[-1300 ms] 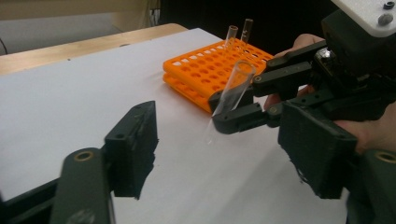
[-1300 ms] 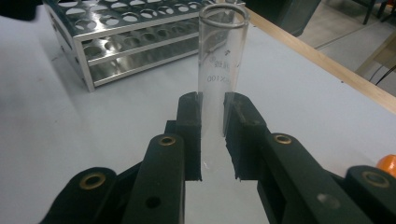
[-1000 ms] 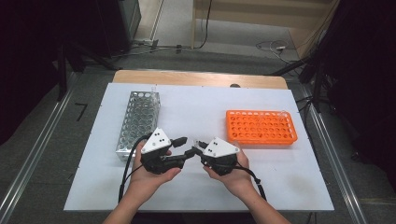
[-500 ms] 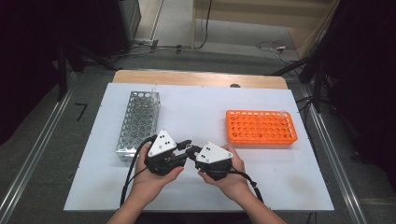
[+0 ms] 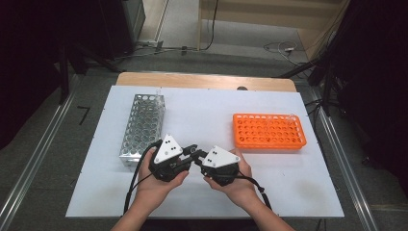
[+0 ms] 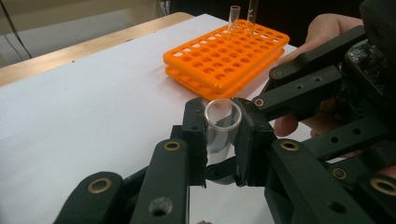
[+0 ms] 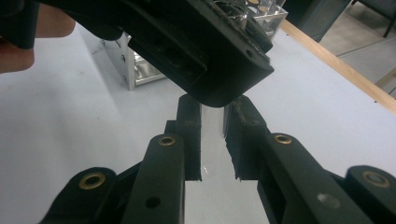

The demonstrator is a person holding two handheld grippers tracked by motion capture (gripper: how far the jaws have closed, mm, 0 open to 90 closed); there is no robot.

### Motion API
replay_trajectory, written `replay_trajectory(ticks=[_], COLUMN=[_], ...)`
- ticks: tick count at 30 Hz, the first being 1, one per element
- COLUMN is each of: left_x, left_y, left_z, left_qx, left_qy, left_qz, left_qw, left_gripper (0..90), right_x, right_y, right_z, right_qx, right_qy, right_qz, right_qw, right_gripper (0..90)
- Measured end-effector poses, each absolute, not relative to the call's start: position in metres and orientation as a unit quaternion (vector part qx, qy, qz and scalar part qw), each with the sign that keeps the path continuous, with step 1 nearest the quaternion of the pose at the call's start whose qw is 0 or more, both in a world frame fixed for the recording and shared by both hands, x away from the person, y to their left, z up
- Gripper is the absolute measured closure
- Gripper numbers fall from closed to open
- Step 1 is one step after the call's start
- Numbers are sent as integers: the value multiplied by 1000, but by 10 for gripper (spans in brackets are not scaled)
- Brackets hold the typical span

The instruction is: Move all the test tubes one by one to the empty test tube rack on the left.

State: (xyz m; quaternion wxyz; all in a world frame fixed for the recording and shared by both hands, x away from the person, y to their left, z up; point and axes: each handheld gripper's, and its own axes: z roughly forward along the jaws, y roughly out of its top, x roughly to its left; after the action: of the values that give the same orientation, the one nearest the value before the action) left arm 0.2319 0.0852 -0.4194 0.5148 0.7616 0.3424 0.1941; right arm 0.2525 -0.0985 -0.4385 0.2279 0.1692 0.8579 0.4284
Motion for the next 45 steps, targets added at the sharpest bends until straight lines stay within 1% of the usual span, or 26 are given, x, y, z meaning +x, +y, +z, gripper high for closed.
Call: replay_trajectory(ticks=[3, 5, 8, 12, 16, 21, 26, 30, 45], left_x=[232, 233, 235, 238, 242, 247, 252, 257, 282], left_y=[87, 89, 94, 98, 102, 110, 120, 127, 153], left_z=[-419, -419, -418, -419, -418, -415, -410, -408, -395], left_qx=[761, 758, 755, 753, 750, 742, 735, 732, 714], left_qy=[342, 345, 346, 350, 355, 362, 368, 374, 392], left_qz=[191, 192, 193, 190, 190, 195, 205, 211, 245], left_qw=[517, 520, 523, 524, 525, 530, 531, 529, 526], left_gripper=[759, 759, 759, 760, 759, 759, 760, 760, 760], right_x=[254, 255, 256, 260, 263, 265, 267, 266, 261], right_y=[-100, -103, -110, -125, -146, -173, -198, -216, -270], right_z=[-438, -437, -435, -433, -428, -422, -424, -428, -431], right_qx=[175, 180, 188, 216, 234, 250, 256, 272, 316], right_qy=[858, 858, 854, 843, 830, 810, 803, 801, 780], right_qz=[435, 441, 450, 465, 483, 507, 516, 512, 513], right_qw=[210, 194, 179, 162, 154, 155, 152, 147, 170], right_gripper=[715, 635, 539, 330, 170, 75, 0, 0, 0])
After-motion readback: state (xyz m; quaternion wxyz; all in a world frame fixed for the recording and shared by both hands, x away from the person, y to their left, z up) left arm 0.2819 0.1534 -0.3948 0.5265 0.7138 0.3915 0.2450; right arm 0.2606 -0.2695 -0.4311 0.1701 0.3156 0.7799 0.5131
